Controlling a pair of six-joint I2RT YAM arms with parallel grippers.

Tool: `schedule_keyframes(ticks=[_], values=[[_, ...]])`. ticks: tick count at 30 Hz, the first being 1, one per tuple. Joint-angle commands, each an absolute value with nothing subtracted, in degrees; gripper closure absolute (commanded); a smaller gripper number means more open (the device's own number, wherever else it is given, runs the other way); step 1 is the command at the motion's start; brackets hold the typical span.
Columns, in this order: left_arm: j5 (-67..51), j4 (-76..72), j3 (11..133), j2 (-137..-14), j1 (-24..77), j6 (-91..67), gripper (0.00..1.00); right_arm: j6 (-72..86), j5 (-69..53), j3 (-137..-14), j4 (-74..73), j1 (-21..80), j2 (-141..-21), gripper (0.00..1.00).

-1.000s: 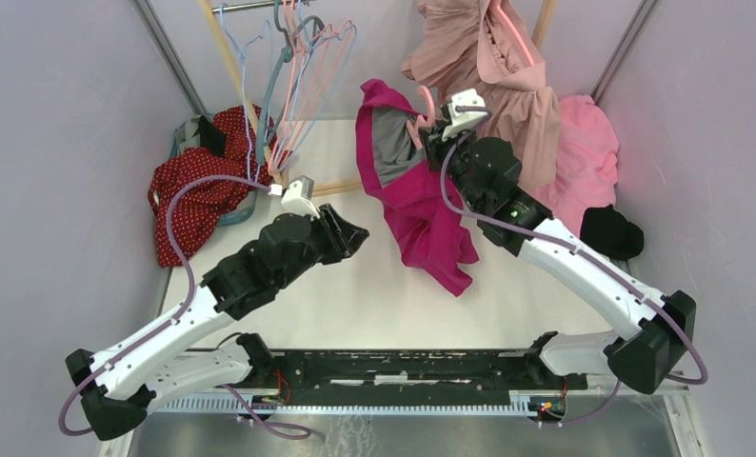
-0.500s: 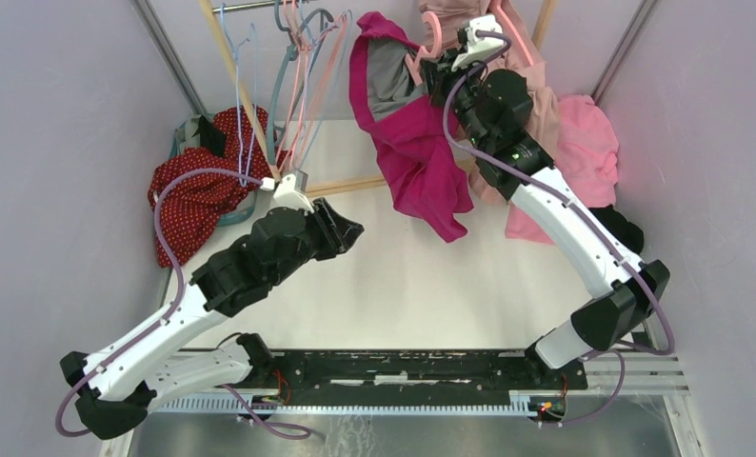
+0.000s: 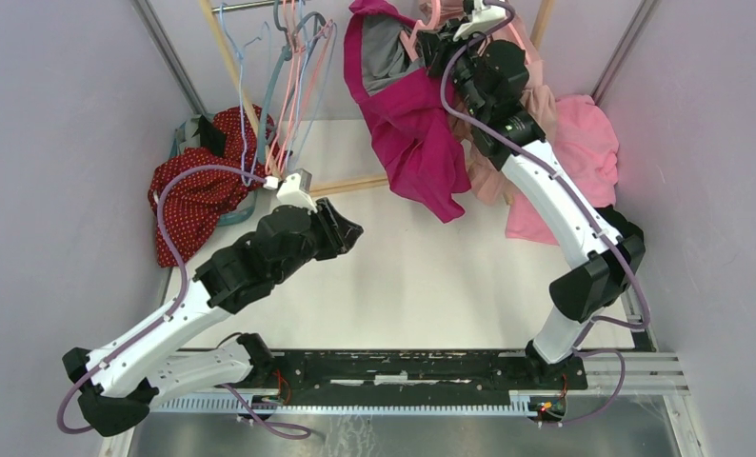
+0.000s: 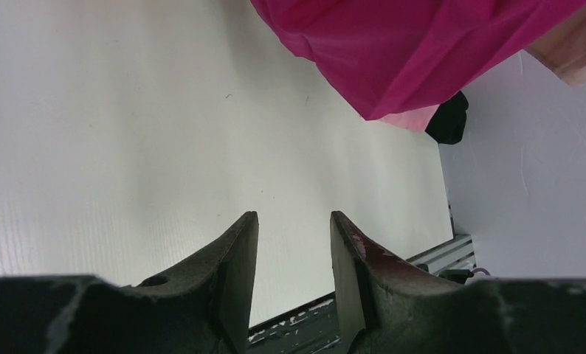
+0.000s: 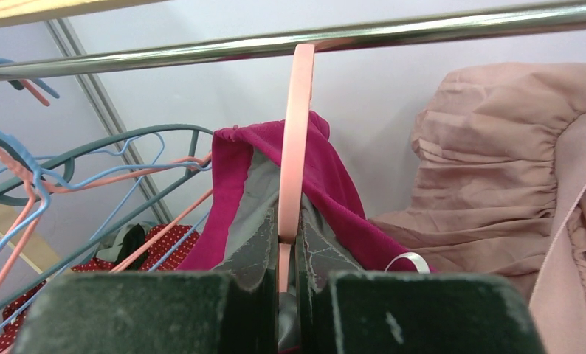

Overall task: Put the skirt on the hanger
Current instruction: Place the hanger at the clothesline.

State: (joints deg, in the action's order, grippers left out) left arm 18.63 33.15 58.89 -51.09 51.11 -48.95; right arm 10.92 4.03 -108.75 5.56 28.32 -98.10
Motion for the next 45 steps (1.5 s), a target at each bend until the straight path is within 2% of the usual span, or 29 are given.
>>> schedule_keyframes(ticks=[1, 31, 36, 45], values=[[20.2, 33.7, 60.2, -49.8, 50.9, -46.4, 0.52, 14.2, 2.3, -114.6, 17.4, 27.6, -97.9, 0.99], [18.3, 32.4, 56.4, -49.0, 50.9, -47.6, 0.52, 15.3, 1.1, -106.2, 23.6, 27.4, -89.6, 0.99], [18.2, 32.4, 56.7, -48.9, 50.9, -47.6, 0.52, 15.0, 1.0, -109.6, 22.5, 27.4, -90.4, 0.99], [18.1, 32.3, 57.0, -48.5, 50.9, -48.0, 0.52, 15.0, 0.2, -123.9, 15.0, 27.3, -98.3, 0.99]])
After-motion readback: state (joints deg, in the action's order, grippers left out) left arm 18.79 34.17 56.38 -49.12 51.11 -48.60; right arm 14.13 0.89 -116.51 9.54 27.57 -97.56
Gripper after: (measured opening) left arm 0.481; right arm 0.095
